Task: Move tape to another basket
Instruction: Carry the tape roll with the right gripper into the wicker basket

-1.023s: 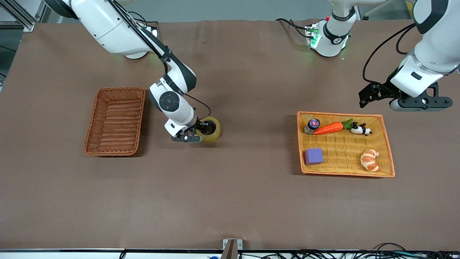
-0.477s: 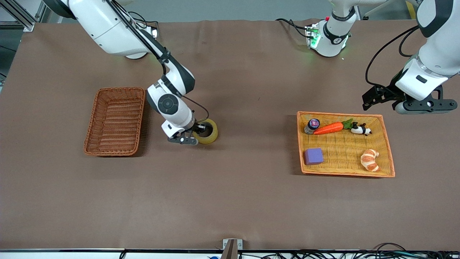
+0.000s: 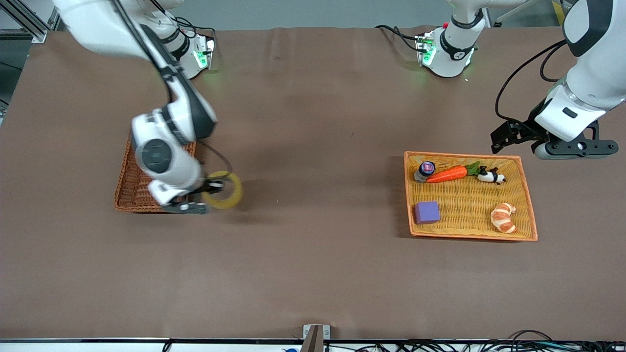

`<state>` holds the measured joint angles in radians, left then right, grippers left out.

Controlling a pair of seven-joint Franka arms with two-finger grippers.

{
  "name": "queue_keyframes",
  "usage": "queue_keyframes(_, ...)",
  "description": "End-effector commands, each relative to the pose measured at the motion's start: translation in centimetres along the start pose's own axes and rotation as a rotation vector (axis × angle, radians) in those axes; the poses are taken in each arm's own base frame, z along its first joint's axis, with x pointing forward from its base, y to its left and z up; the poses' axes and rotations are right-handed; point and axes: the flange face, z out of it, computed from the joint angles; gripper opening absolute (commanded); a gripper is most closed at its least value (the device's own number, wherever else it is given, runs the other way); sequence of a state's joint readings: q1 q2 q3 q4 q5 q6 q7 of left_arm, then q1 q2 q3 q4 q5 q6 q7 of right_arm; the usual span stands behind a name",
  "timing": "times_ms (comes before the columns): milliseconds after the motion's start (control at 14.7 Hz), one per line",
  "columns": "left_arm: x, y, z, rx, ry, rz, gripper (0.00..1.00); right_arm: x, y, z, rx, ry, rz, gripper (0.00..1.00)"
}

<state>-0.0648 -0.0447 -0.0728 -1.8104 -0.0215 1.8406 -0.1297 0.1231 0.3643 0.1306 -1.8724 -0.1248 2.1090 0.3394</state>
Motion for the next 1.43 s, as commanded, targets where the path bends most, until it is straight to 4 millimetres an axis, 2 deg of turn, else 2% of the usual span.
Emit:
queue_keyframes(0, 0.4, -0.3, -0.7, 0.017, 0.015, 0.004, 1.00, -1.5, 9.2, -1.9, -0.025, -0.014, -0.092, 0.00)
queue_keyframes(205, 0.2, 0.1, -0.9, 0.017, 0.013, 0.001, 1.00, -3.2, 18.6, -1.2, -0.030, -0.046, -0.186, 0.00)
queue_keyframes(341, 0.0, 0.0, -1.0, 0.019, 0.011, -0.001, 1.00, -5.7, 21.4, -0.6, -0.013, -0.067, -0.199, 0.00)
queue_keyframes(614, -0.2, -0.4, -0.9, 0.021, -0.004, -0.010, 1.00, -9.3, 20.2, 2.2, 0.081, -0.073, -0.162, 0.00)
queue_keyframes(955, 0.0, -1.0, -0.8, 0.023, -0.007, -0.021, 1.00, -11.8, 19.6, 6.5, 0.084, -0.062, -0.162, 0.01)
queue_keyframes(1227, 0.0, -0.7, -1.1, 0.022, -0.001, -0.018, 1.00, -12.5, 19.0, 9.1, 0.076, -0.051, -0.166, 0.05)
queue_keyframes(1295, 0.0, -0.6, -1.2, 0.021, 0.000, -0.016, 1.00, -12.5, 19.0, 9.3, 0.075, -0.054, -0.167, 0.07)
queue_keyframes(1364, 0.0, -0.6, -1.4, 0.021, 0.005, -0.016, 1.00, -12.5, 19.0, 9.8, 0.074, -0.062, -0.167, 0.14)
